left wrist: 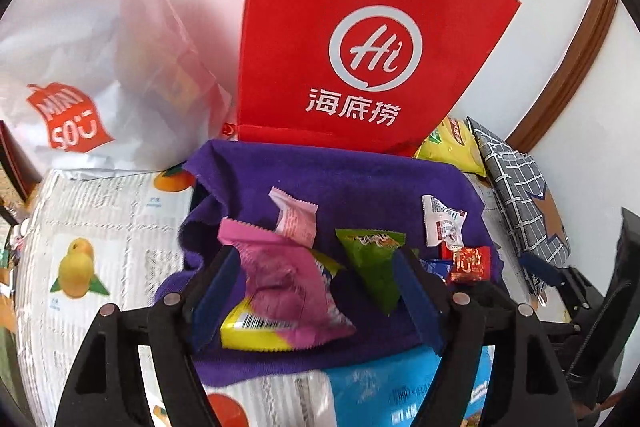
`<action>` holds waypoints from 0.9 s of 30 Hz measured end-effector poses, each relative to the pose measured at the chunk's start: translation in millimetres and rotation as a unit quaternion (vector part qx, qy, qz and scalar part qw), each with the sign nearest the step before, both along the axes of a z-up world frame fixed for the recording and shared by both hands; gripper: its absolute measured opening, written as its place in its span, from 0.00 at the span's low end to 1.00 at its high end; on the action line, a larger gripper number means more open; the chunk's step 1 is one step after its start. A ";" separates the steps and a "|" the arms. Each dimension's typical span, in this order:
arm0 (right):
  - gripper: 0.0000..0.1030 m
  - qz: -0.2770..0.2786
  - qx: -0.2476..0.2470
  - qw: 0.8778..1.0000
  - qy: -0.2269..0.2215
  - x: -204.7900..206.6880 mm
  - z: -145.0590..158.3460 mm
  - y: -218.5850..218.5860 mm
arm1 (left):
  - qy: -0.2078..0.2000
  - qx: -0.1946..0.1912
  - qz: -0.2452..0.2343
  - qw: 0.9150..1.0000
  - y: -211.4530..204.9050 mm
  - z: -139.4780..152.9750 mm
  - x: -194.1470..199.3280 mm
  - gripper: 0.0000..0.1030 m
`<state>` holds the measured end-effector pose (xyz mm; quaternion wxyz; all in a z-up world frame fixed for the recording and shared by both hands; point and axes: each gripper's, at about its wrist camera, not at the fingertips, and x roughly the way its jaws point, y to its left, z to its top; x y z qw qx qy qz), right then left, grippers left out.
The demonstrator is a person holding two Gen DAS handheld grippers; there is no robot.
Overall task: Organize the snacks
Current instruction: 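Open both tools to release the bags on the towel and pull back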
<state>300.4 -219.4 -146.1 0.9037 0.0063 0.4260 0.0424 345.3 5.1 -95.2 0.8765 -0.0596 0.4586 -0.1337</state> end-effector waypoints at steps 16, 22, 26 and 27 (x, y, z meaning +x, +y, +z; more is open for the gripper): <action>0.89 -0.051 -0.016 0.998 -0.033 -90.1 43.9 -9.8 | -0.036 0.002 0.010 0.999 21.7 29.5 -103.5 0.74; 0.89 -0.068 0.013 0.997 -0.019 -127.5 45.3 -20.8 | -0.038 0.010 -0.002 0.999 24.8 32.3 -141.4 0.74; 0.88 -0.069 0.021 0.997 0.004 -147.0 31.2 -26.0 | -0.027 0.021 0.000 0.999 27.9 26.4 -159.5 0.75; 0.86 -0.069 0.024 0.997 0.010 -151.4 26.9 -26.4 | -0.026 0.021 0.001 0.999 29.6 25.0 -162.8 0.75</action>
